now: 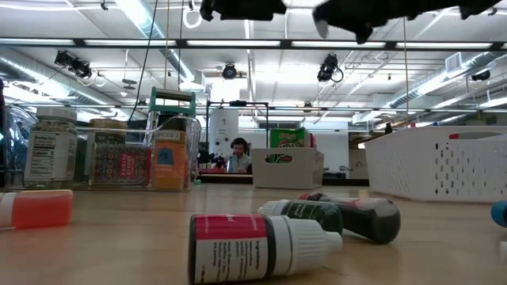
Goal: Pick & Place Kitchen Items
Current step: Put the green food coloring bottle into the white bin
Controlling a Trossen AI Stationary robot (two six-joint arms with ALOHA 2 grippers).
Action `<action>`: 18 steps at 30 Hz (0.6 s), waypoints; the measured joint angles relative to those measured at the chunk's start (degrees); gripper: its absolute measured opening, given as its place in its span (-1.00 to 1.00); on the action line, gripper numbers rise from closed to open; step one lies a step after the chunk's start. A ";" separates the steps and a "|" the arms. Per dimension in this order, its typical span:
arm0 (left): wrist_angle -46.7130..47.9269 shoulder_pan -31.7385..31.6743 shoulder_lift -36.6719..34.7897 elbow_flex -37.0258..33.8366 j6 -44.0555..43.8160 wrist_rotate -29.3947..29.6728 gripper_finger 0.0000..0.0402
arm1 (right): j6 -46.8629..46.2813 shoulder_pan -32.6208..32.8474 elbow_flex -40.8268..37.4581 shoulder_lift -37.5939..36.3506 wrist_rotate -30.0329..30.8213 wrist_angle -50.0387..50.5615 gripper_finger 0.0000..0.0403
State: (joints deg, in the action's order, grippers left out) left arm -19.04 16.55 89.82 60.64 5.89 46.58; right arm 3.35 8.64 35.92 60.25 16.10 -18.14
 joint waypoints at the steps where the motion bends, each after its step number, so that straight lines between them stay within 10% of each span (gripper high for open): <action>1: 1.16 0.36 0.02 0.00 0.00 1.49 -0.01 | -1.33 0.00 0.00 -1.47 0.20 3.52 -0.55; 12: 16.16 1.77 0.02 -0.02 -11.23 1.15 -0.04 | -29.15 0.02 0.00 -8.38 -0.59 48.95 -0.55; 18: 18.79 1.64 0.02 -0.02 -14.29 0.45 -0.04 | -36.80 0.00 -2.77 -5.76 -0.61 54.94 -0.55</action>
State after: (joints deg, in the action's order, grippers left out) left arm -0.25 18.20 89.84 60.62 -8.40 47.03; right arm -33.45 8.64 33.15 54.48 15.49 36.80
